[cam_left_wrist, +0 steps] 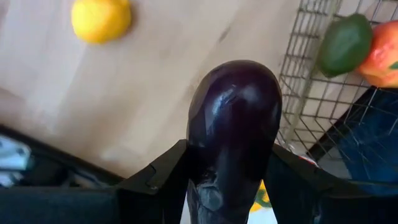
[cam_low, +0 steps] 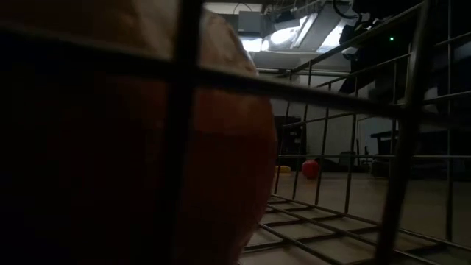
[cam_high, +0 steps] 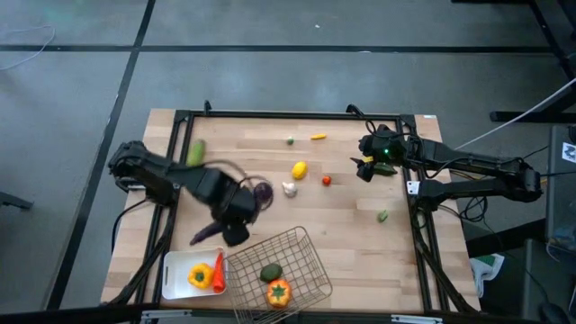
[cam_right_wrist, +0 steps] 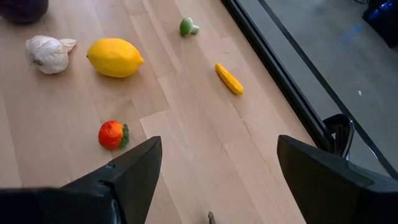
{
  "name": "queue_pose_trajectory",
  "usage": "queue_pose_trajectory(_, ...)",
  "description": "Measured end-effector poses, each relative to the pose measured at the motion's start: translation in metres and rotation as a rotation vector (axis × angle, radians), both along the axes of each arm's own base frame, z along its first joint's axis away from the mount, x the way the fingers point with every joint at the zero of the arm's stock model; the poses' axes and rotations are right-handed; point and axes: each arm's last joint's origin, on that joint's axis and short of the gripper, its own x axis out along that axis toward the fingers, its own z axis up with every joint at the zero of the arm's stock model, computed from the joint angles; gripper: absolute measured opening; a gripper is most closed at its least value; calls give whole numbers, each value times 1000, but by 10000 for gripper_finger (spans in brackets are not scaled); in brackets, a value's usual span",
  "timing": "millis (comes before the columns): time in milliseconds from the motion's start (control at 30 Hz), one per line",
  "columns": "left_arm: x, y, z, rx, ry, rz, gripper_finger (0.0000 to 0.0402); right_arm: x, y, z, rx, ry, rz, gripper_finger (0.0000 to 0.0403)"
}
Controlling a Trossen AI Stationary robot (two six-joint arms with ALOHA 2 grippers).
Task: Sort produce into baskets
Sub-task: Put the black eggplant into the white bin
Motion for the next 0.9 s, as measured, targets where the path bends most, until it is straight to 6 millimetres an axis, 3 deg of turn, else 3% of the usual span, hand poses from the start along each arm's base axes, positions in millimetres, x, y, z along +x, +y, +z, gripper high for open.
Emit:
queue_pose_trajectory(233,-26,-52,0,16,23,178,178,0,0,0,0,0,0,315)
queue_pose_trajectory(433,-39,-78,0,-24,19,434,178,0,0,0,0,0,0,315)
queue_pose_trajectory(567,-36,-90,-6,-97,-13,569,178,0,0,0,0,0,0,315)
queue_pose_trajectory(700,-29,-99,-23,-165,-47,597,178,0,0,0,0,0,0,315)
queue_pose_trajectory(900,-32,-98,-41,-187,77,585,178,0,0,0,0,0,0,315)
